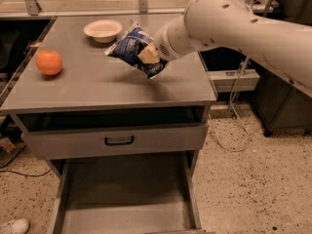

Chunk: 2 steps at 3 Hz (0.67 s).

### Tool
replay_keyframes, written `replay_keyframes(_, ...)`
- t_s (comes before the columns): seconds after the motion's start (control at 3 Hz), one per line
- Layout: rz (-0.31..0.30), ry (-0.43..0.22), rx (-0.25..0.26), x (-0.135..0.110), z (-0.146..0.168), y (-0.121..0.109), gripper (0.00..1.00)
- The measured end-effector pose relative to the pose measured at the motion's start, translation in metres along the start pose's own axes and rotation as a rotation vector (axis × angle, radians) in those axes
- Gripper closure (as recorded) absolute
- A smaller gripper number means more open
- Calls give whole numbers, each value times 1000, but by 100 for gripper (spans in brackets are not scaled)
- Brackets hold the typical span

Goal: Pick blue chip bag from middle drawer and place on counter

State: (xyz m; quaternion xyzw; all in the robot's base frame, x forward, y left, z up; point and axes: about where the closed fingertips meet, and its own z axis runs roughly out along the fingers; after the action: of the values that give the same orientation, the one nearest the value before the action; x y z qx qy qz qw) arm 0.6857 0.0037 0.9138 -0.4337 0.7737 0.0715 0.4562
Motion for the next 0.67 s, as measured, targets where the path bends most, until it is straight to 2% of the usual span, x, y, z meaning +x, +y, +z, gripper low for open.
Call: replay_keyframes(0.67, -1, 38, -100, 13, 32, 20, 100)
